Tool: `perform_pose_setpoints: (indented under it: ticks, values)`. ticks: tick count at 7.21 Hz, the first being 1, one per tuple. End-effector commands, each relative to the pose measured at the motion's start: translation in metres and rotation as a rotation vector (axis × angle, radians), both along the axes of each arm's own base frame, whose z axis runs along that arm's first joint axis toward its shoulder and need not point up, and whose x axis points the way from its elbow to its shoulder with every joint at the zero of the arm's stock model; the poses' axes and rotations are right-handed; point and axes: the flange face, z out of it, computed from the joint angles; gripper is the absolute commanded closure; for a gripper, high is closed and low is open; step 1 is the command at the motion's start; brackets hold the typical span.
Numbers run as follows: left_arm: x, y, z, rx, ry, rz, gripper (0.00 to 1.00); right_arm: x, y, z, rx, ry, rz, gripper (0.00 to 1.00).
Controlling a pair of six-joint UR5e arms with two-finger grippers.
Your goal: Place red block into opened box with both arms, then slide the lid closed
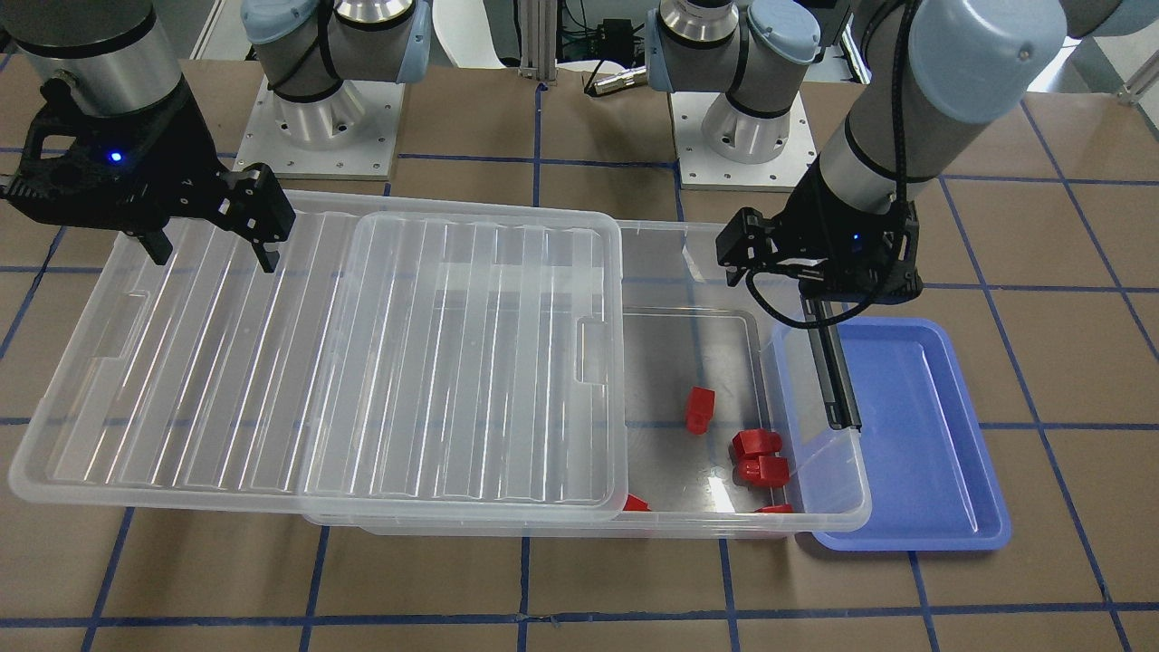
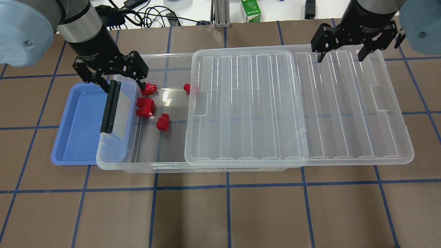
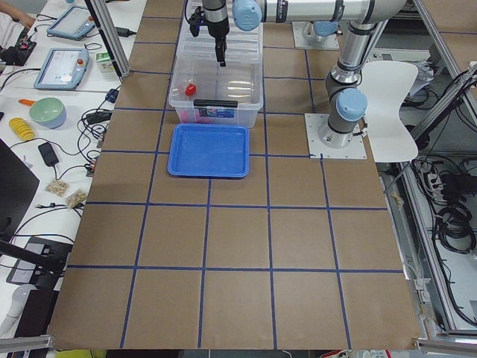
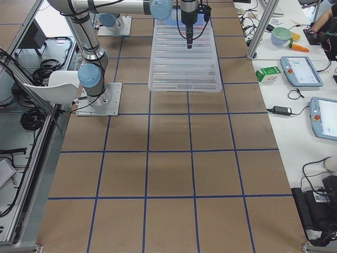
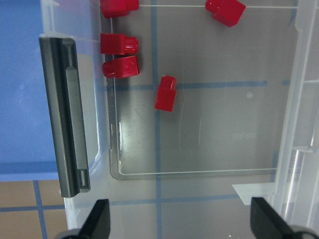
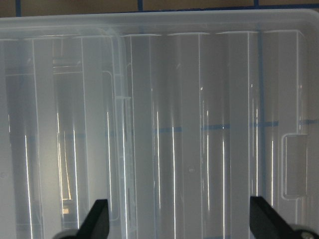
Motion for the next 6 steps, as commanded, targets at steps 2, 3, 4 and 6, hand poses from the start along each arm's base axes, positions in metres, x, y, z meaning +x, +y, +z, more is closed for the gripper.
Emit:
perform_pose_setpoints:
  ticks: [2,3,4,6]
  values:
    - [0.005,0.013,-0.002,0.011,-0.060,-0.005,0.00,-0.039,-0.006,0.009,-0.013,0.003,-0.045,0.00]
    - [0.005,0.015,0.001,0.005,-0.062,-0.008,0.00,-0.060,-0.008,0.010,-0.011,0.014,-0.007,0.00]
    - [0.005,0.016,0.003,-0.003,-0.062,-0.007,0.00,-0.086,-0.009,0.010,-0.004,0.029,0.046,0.00]
    - [0.005,0.017,0.006,-0.010,-0.053,-0.016,0.00,-0.151,-0.004,0.008,0.029,0.053,0.174,0.00]
